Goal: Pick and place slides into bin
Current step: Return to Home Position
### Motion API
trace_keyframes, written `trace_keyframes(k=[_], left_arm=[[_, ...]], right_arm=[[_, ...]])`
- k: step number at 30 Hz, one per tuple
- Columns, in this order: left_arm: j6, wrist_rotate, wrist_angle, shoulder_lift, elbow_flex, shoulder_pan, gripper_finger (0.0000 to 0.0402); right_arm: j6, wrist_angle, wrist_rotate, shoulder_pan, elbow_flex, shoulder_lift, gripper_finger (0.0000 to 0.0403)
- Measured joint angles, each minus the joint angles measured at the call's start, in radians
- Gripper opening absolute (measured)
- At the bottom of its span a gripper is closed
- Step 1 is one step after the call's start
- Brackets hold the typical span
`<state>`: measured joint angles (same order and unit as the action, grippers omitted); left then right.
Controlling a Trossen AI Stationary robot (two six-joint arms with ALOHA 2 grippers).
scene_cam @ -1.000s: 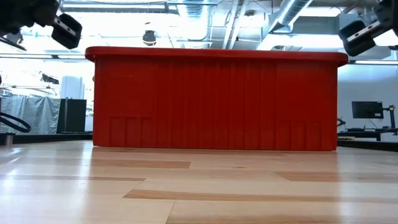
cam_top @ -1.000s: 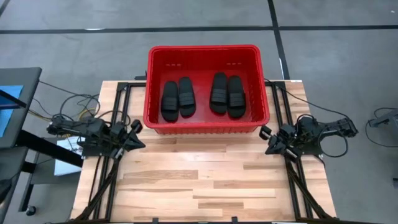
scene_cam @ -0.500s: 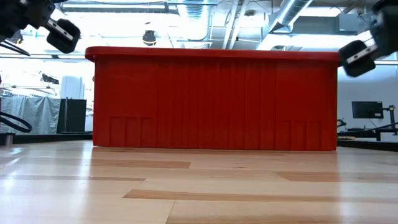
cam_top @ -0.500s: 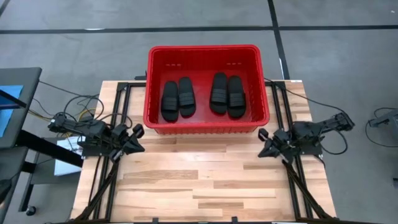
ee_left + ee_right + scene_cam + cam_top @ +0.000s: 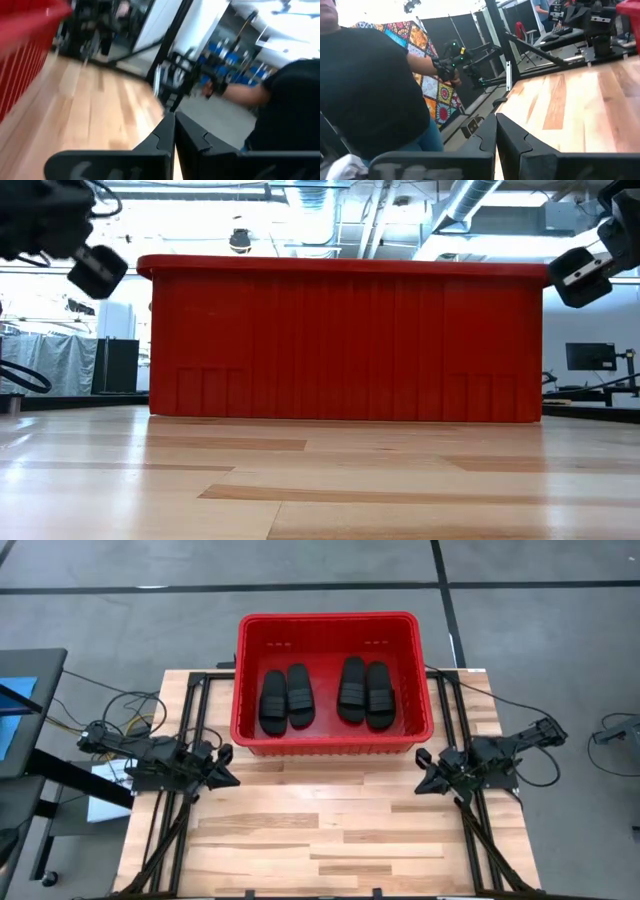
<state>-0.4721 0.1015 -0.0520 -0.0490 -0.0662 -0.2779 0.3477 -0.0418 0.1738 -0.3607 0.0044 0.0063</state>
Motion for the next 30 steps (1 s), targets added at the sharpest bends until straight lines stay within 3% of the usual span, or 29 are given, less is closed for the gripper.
trace_keyframes(k=[5,10,21,30], left_arm=[[0.053,-0.007,0.146,0.0,0.0,0.0,0.0],[0.195,-0.02,0.172,0.0,-0.001,0.0,0.0],[0.435,-0.006,0.187,0.0,-0.003,0.0,0.0],[0.393,-0.062,0.192,0.0,-0.003,0.0,0.0]], right_arm=[[0.065,0.0,0.0,-0.005,0.0,0.0,0.0],[0.117,0.007,-0.044,-0.004,0.0,0.0,0.0],[0.028,0.012,-0.072,-0.039,0.0,0.083,0.0],[0.027,0.012,-0.071,-0.064,0.0,0.185,0.0]])
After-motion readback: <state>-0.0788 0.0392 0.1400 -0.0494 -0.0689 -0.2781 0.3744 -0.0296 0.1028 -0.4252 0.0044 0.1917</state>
